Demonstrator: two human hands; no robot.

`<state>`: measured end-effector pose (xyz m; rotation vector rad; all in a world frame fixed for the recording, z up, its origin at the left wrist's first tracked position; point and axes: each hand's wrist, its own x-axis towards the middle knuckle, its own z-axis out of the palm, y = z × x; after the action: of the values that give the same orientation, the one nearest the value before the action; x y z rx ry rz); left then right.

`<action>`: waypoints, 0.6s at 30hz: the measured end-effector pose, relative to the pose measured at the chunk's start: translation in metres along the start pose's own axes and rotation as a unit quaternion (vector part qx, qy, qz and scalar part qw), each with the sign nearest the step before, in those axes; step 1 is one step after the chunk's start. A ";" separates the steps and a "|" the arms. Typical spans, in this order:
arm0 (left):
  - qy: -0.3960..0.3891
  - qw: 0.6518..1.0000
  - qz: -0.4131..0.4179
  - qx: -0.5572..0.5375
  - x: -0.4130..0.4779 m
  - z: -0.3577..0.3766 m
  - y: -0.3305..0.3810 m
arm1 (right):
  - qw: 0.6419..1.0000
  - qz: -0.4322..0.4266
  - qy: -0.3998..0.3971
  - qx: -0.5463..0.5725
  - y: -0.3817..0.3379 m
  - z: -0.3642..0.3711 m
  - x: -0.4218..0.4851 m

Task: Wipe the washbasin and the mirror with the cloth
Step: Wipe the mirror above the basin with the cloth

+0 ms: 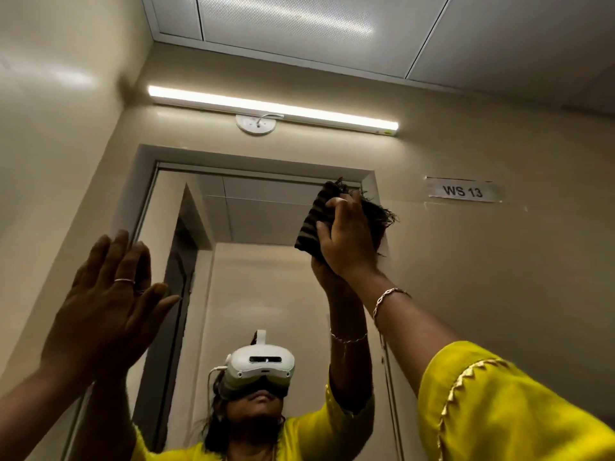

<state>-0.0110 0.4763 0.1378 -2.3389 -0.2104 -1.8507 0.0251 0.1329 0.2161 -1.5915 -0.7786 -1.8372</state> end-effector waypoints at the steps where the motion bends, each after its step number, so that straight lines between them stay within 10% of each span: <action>1: -0.056 0.998 -0.016 -0.033 0.002 0.006 -0.004 | 0.999 -0.013 -0.018 -0.032 0.002 0.000 0.001; 5: -0.146 0.985 -0.035 -0.083 0.006 0.023 -0.013 | 0.978 -0.034 -0.111 -0.174 0.012 -0.001 0.008; 10: 0.108 0.991 -0.016 -0.076 -0.020 -0.030 0.024 | 0.975 -0.048 -0.126 -0.176 0.017 -0.006 0.023; 18: 0.137 0.980 -0.036 -0.138 -0.034 -0.055 0.046 | 0.973 0.054 -0.076 -0.213 0.004 0.001 0.024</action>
<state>-0.0619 0.4197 0.1160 -2.2258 -0.0031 -2.3454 0.0260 0.1291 0.2401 -2.0182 -0.3609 -1.9060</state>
